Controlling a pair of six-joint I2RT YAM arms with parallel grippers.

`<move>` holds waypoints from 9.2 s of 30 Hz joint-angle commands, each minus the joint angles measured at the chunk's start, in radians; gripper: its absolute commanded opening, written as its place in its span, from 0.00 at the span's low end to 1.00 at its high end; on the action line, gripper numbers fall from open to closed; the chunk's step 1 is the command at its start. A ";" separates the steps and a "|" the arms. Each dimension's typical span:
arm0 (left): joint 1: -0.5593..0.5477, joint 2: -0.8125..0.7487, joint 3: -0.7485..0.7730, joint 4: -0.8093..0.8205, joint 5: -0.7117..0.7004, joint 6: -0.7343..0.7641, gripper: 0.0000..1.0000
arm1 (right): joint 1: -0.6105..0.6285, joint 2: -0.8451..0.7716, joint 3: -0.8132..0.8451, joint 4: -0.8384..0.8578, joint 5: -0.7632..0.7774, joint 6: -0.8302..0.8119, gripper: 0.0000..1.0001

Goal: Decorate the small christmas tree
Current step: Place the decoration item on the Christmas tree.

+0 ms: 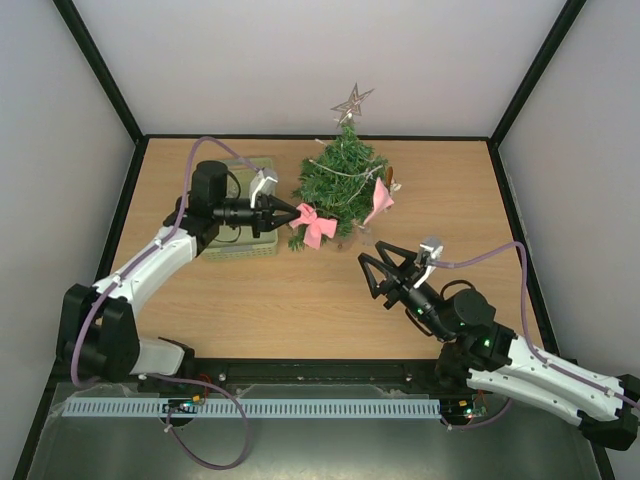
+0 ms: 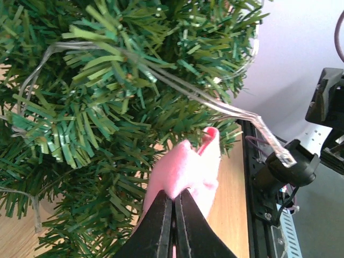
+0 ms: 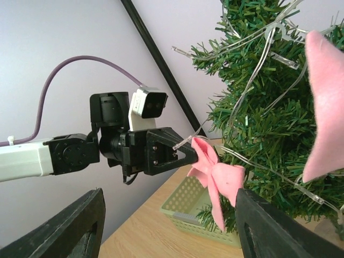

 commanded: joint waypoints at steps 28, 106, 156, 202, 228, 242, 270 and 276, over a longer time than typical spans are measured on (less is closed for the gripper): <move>0.041 0.002 -0.041 0.105 -0.034 -0.094 0.02 | 0.004 0.011 -0.026 -0.031 0.041 -0.021 0.63; 0.082 0.071 0.032 -0.025 0.002 -0.037 0.02 | -0.144 0.802 0.166 0.405 -0.026 0.048 0.02; 0.081 0.080 0.087 -0.124 -0.045 0.003 0.36 | -0.147 0.778 0.104 0.409 0.009 -0.062 0.02; -0.165 -0.117 -0.073 0.003 -0.462 -0.202 0.22 | -0.148 0.839 0.130 0.425 -0.007 -0.034 0.03; -0.162 -0.176 -0.050 -0.024 -0.535 -0.302 0.26 | -0.147 0.850 0.162 0.413 0.042 -0.080 0.02; -0.173 -0.178 -0.078 -0.030 -0.506 -0.308 0.24 | -0.148 0.855 0.176 0.366 0.054 -0.082 0.02; -0.194 -0.110 -0.107 0.021 -0.556 -0.285 0.21 | -0.149 0.872 0.211 0.368 0.067 -0.135 0.09; -0.193 -0.112 -0.107 0.021 -0.567 -0.282 0.21 | -0.149 0.812 0.199 0.298 0.017 -0.102 0.19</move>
